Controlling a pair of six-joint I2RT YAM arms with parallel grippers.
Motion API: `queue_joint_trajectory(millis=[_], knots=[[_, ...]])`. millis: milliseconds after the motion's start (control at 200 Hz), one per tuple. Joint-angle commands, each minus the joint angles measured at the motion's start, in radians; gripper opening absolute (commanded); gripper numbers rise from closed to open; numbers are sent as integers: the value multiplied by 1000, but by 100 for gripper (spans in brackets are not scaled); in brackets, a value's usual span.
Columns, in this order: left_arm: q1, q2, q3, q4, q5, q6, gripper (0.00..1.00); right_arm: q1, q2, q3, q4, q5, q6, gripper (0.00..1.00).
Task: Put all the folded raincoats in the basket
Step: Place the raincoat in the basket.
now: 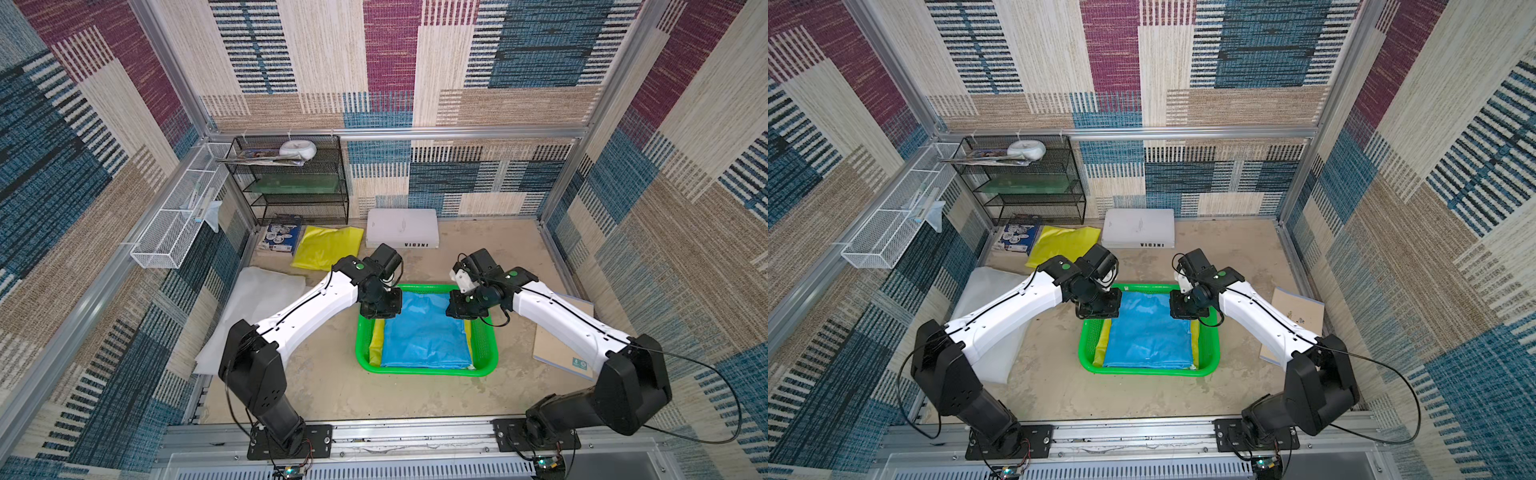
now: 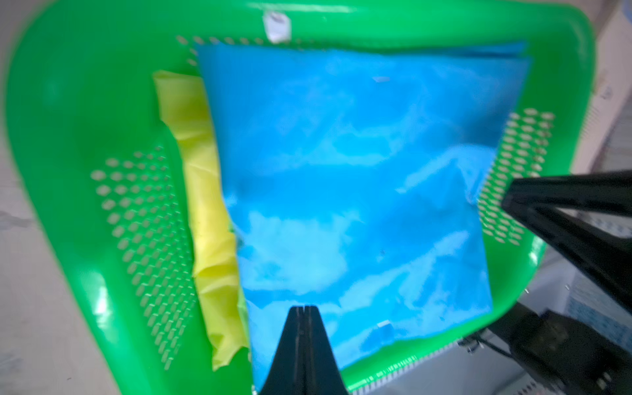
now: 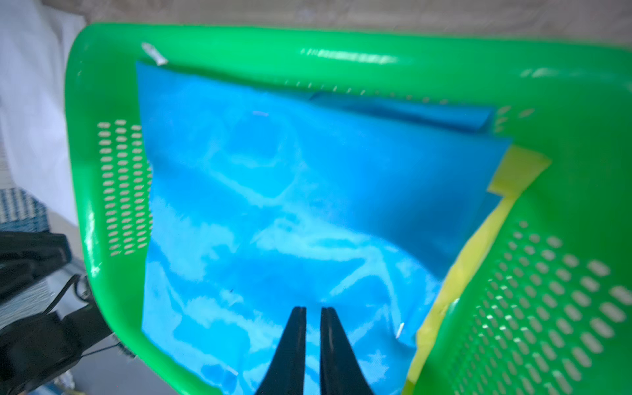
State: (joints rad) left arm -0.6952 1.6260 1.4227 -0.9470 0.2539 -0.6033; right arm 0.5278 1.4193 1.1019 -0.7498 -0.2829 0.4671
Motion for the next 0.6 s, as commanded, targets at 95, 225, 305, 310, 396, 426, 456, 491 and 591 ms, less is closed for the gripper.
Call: queue_joint_trajectory(millis=[95, 225, 305, 310, 396, 426, 456, 491, 591], knots=[[-70, -33, -142, 110, 110, -48, 0, 82, -37, -121, 61, -124, 54, 14], [-71, -28, -231, 126, 90, -58, 0, 86, -30, -197, 27, -19, 62, 15], [-70, -48, -282, 119, 57, -60, 0, 86, -48, -222, -8, 46, 63, 15], [-70, -49, -286, 119, 54, -61, 0, 86, -50, -223, -11, 49, 62, 15], [-70, -76, -310, 95, 33, -63, 0, 86, -60, -215, -74, 132, 57, 15], [-70, -88, -313, 90, 33, -62, 0, 86, -64, -205, -97, 156, 57, 15], [-70, -99, -313, 87, 33, -63, 0, 86, -71, -195, -114, 167, 57, 15], [-70, -112, -310, 80, 33, -63, 0, 87, -80, -182, -127, 168, 59, 15], [-70, -143, -289, 69, 37, -63, 0, 103, -122, -128, -124, 106, 75, 16]])
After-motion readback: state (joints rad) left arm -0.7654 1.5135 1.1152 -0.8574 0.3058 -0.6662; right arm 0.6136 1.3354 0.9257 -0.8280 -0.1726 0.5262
